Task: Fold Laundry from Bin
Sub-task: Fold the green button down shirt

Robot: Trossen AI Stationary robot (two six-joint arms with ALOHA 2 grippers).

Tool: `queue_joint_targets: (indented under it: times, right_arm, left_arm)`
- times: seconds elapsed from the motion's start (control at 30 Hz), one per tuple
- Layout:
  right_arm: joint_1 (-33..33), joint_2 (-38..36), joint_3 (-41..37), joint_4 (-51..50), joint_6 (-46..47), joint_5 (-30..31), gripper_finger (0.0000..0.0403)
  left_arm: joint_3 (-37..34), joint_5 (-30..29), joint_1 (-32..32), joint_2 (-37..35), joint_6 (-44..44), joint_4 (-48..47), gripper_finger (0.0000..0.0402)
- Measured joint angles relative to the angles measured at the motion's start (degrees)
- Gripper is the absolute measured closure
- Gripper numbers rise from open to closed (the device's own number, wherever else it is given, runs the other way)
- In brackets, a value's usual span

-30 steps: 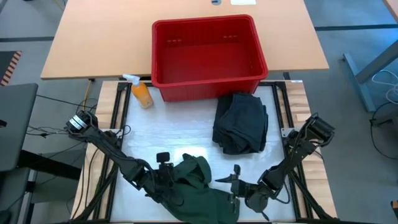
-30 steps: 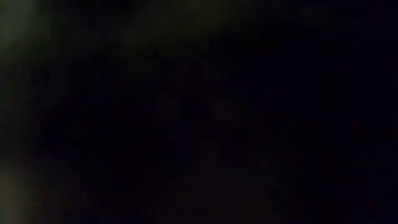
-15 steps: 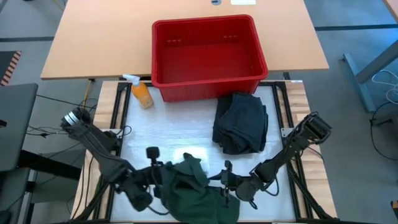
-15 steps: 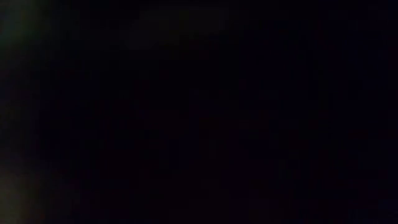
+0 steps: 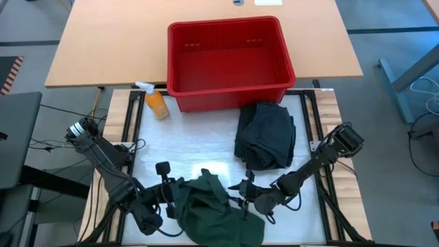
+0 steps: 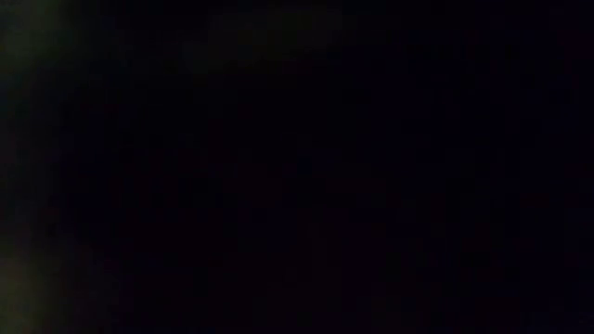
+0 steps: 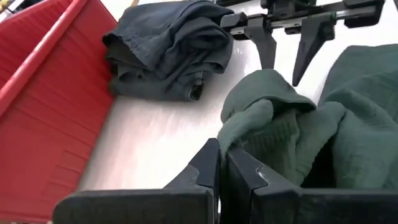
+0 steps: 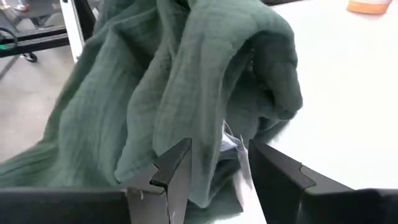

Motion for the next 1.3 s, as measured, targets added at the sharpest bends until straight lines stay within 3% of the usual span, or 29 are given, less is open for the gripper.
queue_joint_targets:
  times: [0.2, 0.43, 0.53, 0.67, 0.83, 0.97, 1.13, 1.3]
  right_arm:
    - [-0.82, 0.17, 0.01, 2.03, 0.13, -8.17, 0.0219]
    - [-3.08, 7.7, 0.45, 9.45, -2.46, -9.18, 0.0231]
    - [-4.13, 7.33, 2.8, 9.49, -9.3, -9.6, 0.0282]
    - [-4.92, 0.18, 8.06, -3.04, -21.13, -11.76, 0.038]
    - [-6.48, -9.71, 21.54, -27.76, -33.48, -8.87, 0.0373]
    - [-9.07, -13.52, 36.93, -40.82, -45.54, -8.75, 0.0384]
    - [-15.26, -13.02, 56.48, -48.24, -62.45, -10.76, 0.0384]
    - [-23.83, -8.24, 73.02, -47.64, -68.24, -15.04, 0.0384]
  left_arm:
    - [-0.28, -0.07, 0.0, 0.0, -0.48, 0.1, 0.0402]
    - [-0.31, -0.11, -0.11, 0.0, -0.45, 0.22, 0.0401]
    - [-0.33, -0.16, -0.17, 0.0, -0.25, 0.4, 0.0401]
    - [0.01, 0.24, -0.28, -0.34, 3.38, 1.75, 0.0401]
    - [6.31, -0.71, -0.42, -0.44, 12.68, 1.78, 0.0401]
    - [16.37, -5.11, -0.44, -0.47, 23.5, 0.18, 0.0401]
    - [31.71, -21.35, 0.15, -0.48, 40.6, -1.4, 0.0401]
    - [49.04, -22.05, 5.05, -0.55, 53.06, -1.35, 0.0401]
